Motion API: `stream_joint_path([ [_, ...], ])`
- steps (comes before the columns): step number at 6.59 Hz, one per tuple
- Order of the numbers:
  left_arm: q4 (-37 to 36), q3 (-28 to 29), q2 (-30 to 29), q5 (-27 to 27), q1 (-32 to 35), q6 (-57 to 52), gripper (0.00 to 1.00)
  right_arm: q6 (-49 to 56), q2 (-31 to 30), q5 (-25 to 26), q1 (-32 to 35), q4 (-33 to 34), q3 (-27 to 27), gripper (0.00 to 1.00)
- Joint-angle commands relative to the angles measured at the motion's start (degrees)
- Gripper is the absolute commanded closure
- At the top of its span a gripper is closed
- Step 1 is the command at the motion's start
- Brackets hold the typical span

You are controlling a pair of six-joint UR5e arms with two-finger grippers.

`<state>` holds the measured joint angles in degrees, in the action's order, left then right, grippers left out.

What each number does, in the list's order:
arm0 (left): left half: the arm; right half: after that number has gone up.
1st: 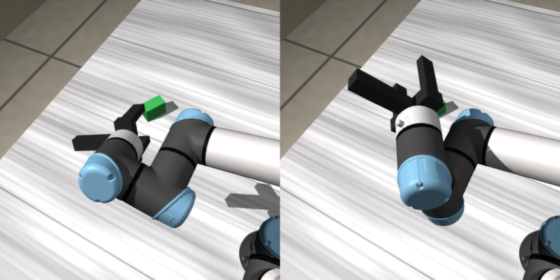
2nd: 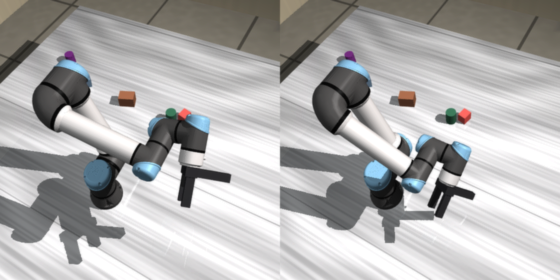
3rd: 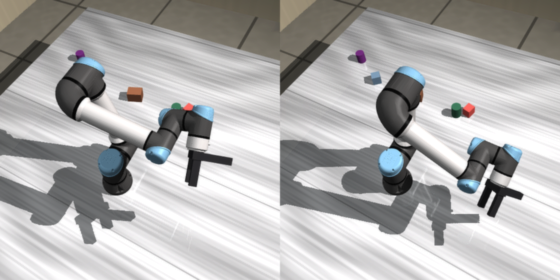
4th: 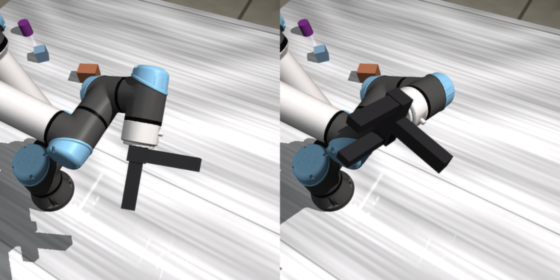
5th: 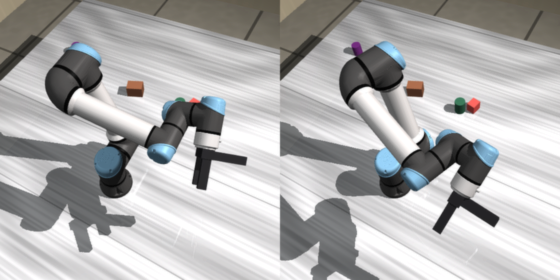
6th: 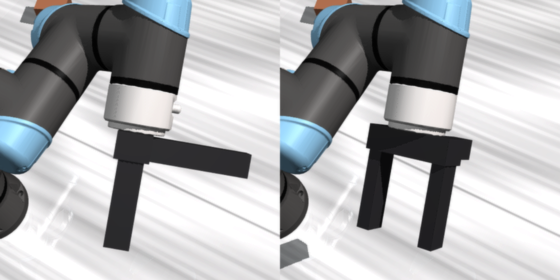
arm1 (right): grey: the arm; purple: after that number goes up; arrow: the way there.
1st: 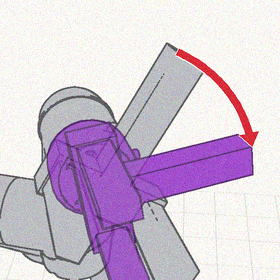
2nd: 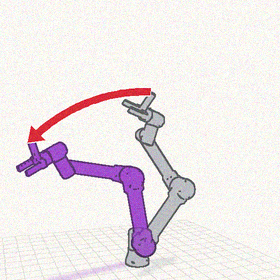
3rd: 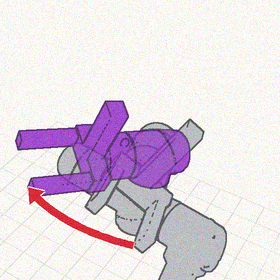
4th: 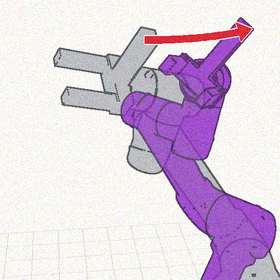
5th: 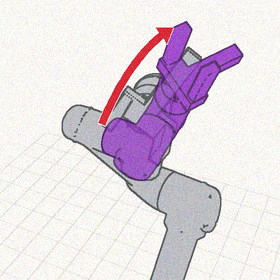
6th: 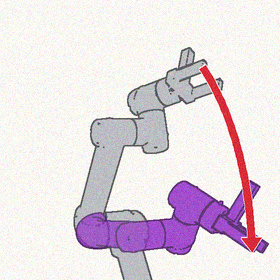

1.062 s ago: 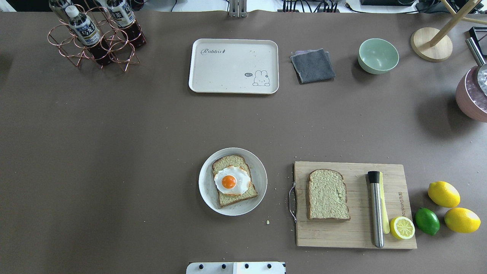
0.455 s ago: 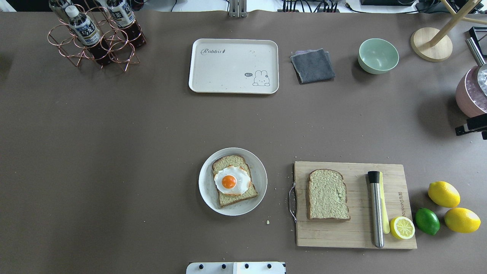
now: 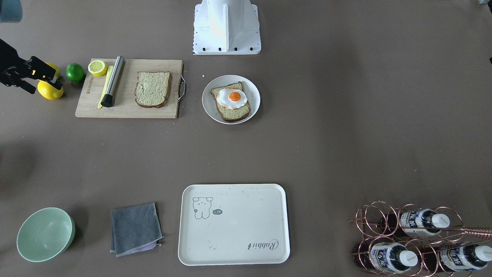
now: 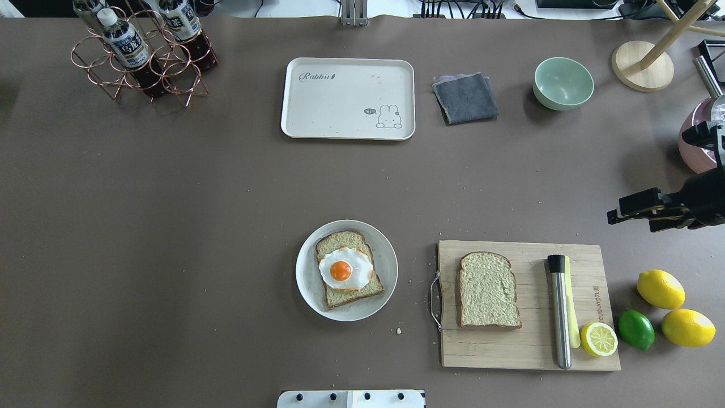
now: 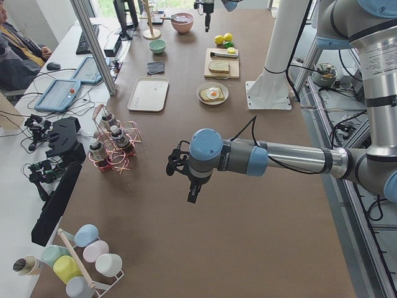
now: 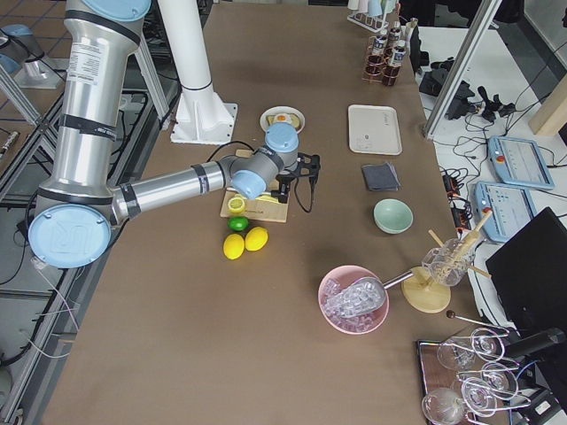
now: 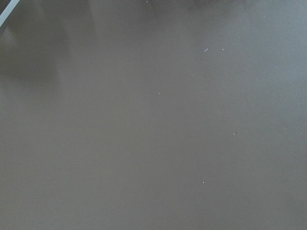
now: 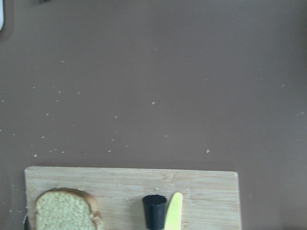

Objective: Make sandwich and place on tray
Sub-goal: 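Move the right gripper over the bread slice on the cutting board and grasp it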

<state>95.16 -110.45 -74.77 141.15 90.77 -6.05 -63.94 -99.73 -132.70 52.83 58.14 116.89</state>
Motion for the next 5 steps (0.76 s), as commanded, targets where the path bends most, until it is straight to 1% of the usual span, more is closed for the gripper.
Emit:
stream_joint_path([
  [1, 0.38, 0.41, -0.03, 0.00, -0.07, -0.02, 0.03, -15.35, 7.67, 1.92, -9.20, -0.04, -0.42, 0.05],
  [2, 0.47, 1.02, -0.03, 0.00, -0.07, -0.02, 0.03, -15.60, 7.71, 4.01, -12.72, -1.35, -2.96, 0.11],
  [3, 0.47, 1.55, -0.20, 0.00, -0.24, 0.33, 0.03, -16.21, 7.71, 6.73, -16.49, -7.36, -5.60, 0.10],
  [4, 0.47, 1.82, -0.29, 0.00, -0.24, 0.33, 0.03, -16.22, 7.71, 9.71, -18.18, -9.25, -7.62, 0.10],
  [5, 0.47, 1.73, -0.29, 0.09, -0.24, 0.42, 0.03, -16.30, 7.71, 13.23, -21.07, -9.27, -8.17, 0.11],
])
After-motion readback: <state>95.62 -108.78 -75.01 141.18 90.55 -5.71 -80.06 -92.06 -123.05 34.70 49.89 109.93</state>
